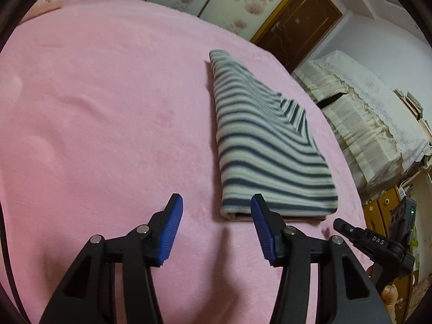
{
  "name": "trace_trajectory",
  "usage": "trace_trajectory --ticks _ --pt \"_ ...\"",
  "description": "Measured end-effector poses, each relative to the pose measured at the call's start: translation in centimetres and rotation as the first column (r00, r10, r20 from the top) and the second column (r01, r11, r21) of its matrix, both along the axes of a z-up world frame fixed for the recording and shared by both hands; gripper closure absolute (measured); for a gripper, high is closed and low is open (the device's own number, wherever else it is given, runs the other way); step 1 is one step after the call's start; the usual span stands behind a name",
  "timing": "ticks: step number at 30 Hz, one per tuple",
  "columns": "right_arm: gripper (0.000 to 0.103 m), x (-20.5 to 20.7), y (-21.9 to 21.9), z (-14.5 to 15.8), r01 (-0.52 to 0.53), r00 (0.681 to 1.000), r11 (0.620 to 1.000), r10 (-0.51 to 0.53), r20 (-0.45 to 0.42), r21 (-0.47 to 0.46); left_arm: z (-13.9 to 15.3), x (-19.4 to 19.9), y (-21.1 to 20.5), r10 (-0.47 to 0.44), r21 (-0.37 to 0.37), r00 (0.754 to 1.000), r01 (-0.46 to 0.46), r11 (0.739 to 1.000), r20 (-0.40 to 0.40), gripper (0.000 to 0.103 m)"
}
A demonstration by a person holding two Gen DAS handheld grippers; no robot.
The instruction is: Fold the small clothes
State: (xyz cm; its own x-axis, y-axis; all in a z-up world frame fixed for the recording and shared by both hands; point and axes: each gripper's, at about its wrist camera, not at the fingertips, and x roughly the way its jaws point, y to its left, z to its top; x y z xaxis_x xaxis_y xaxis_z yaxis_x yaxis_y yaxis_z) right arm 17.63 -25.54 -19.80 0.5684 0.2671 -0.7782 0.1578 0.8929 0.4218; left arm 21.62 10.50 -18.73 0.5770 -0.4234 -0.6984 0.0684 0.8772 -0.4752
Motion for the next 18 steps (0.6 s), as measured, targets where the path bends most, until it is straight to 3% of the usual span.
trace_trajectory --ticks 5,8,10,13,18 --pt "0.094 1.1 0.6 2.9 -0.047 0.997 0.999 0.048 0.060 -0.022 2.3 1.9 -1.1 -0.036 0.055 0.998 0.034 0.998 0.044 0.052" --pt "0.092 3.9 1.2 4.6 -0.104 0.991 0.994 0.106 0.079 -0.034 3.7 4.3 -2.2 -0.071 0.093 0.995 0.064 0.994 0.067 0.047" --pt "0.079 6.5 1.7 5.8 -0.146 0.984 0.989 0.149 0.095 -0.036 4.7 7.1 -3.3 -0.096 0.110 0.992 0.086 0.990 0.088 0.042" --pt "0.073 11.0 1.8 6.9 -0.170 0.976 0.983 0.177 0.126 -0.067 5.3 11.3 -4.4 -0.102 0.152 0.988 0.083 0.985 0.117 0.041" --pt "0.073 18.2 -0.3 5.1 -0.167 0.984 0.984 0.163 0.069 0.057 3.8 18.7 -5.0 -0.072 0.192 0.994 0.055 0.980 0.080 0.041"
